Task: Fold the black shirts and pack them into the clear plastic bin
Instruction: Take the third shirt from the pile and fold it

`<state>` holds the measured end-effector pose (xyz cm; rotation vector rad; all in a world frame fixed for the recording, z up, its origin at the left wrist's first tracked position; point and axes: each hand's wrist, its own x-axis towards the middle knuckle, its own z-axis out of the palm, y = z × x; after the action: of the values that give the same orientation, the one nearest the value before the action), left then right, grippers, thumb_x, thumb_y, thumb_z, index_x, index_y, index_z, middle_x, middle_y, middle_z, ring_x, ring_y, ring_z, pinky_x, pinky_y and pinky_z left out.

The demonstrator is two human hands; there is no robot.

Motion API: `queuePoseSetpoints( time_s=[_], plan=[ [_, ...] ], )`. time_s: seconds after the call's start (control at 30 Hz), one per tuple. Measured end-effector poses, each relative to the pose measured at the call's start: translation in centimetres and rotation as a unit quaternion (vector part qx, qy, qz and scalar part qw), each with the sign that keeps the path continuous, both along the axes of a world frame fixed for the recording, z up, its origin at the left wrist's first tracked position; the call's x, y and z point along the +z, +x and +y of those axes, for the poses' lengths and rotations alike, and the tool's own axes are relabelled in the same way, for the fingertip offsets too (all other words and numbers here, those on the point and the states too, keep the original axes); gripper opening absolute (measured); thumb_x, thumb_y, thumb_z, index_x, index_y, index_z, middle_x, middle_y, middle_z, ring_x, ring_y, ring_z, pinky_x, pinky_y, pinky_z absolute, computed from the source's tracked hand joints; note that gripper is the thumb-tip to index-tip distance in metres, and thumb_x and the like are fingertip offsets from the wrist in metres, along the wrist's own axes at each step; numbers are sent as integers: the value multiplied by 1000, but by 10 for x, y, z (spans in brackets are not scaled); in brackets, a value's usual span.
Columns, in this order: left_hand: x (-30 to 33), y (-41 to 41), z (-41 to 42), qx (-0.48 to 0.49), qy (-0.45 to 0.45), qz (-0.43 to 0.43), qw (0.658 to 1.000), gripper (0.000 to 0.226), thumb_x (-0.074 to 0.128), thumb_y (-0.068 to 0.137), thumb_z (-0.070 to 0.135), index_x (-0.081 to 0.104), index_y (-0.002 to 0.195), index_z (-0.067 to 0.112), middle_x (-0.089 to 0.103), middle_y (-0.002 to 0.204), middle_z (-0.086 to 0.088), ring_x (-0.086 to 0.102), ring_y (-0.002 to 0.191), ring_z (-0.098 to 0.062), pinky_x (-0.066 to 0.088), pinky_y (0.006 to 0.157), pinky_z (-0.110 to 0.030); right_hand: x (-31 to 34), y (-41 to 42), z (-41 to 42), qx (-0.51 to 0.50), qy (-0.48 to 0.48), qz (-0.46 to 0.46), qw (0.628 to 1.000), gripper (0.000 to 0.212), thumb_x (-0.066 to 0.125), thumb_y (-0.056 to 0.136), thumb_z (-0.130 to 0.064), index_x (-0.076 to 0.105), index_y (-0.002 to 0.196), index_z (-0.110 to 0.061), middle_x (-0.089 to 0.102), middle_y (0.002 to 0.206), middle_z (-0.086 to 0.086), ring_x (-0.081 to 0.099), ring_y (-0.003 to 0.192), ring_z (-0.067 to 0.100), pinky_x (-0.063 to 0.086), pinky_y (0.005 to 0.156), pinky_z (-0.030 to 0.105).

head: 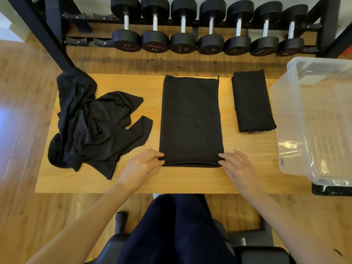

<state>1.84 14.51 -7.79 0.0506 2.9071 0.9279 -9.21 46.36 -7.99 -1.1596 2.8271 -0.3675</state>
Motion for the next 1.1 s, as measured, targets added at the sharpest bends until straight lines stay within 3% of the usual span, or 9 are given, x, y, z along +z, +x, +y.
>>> queuePoseSetpoints(
  time_s=[0.07, 0.17, 0.3, 0.4, 0.5, 0.6, 0.73, 0.97, 1.1],
  plan=[
    [-4, 3, 3, -25, -13, 25, 999, 38, 45, 92, 35, 76, 102, 16, 66, 113, 1, 59, 105, -9, 53, 90, -26, -1, 4, 4, -8, -6, 4, 1000, 15, 69, 83, -4, 75, 97, -7, 69, 111, 10, 66, 102, 23, 34, 107, 36],
    [-9, 4, 4, -61, -27, 44, 997, 32, 50, 93, 33, 78, 96, 16, 68, 109, 0, 62, 104, -14, 54, 92, -37, 0, 8, 8, -15, 4, -17, 1000, 31, 45, 92, -19, 73, 99, -9, 68, 114, 7, 63, 105, 21, 29, 110, 33],
    [-2, -2, 7, -72, -43, 50, 995, 37, 55, 92, 48, 74, 107, 21, 66, 114, 5, 58, 109, -13, 44, 99, -33, 15, 10, -8, -87, -17, -41, 995, 37, 46, 91, -32, 69, 112, -13, 62, 127, 2, 55, 118, 19, 27, 113, 36],
    [4, -29, 25, -8, -20, 74, 997, 36, 51, 98, 24, 61, 131, 15, 57, 135, 0, 49, 130, -15, 37, 111, -33, 24, 8, -57, -117, -54, -45, 991, 43, 39, 98, -25, 51, 138, -15, 43, 149, -1, 33, 142, 16, 18, 119, 36],
    [2, -61, 54, 22, -89, 39, 995, 51, 52, 97, 13, 38, 146, 7, 36, 154, -8, 29, 144, -20, 23, 119, -37, 15, 5, -105, -104, -31, -73, 991, 49, 37, 101, -18, 32, 150, -17, 21, 160, -2, 9, 150, 15, 9, 122, 39],
    [-10, -66, 66, 19, -164, -20, 986, 61, 47, 99, 26, 23, 150, 3, 18, 160, -14, 17, 148, -24, 21, 119, -40, -7, 9, -117, -105, 21, -95, 990, 54, 37, 102, -25, 23, 153, -19, 11, 162, 1, 3, 150, 18, 11, 121, 44],
    [-25, -55, 58, 28, -172, -62, 983, 68, 26, 102, 46, 10, 154, 6, 5, 163, -11, 6, 150, -22, 13, 121, -38, -23, 8, -90, -112, 94, -88, 985, 60, 27, 102, -45, 11, 155, -21, 4, 163, 3, -1, 150, 20, 9, 121, 43],
    [-19, -59, 56, 31, -183, -77, 980, 74, 26, 98, 54, 14, 154, 9, 9, 163, -10, 9, 150, -22, 16, 121, -40, -18, -10, -59, -175, 123, -94, 972, 71, 17, 98, -59, 13, 155, -16, 6, 163, 4, 0, 150, 21, 12, 121, 45],
    [-12, -95, 44, 54, -100, -44, 993, 51, 33, 104, 28, 25, 151, 10, 25, 159, -6, 13, 149, -18, 20, 121, -42, -10, -42, -84, -159, 74, -80, 981, 59, 24, 103, -44, 16, 154, -15, 9, 163, 3, 2, 150, 19, 10, 121, 41]
  ],
)
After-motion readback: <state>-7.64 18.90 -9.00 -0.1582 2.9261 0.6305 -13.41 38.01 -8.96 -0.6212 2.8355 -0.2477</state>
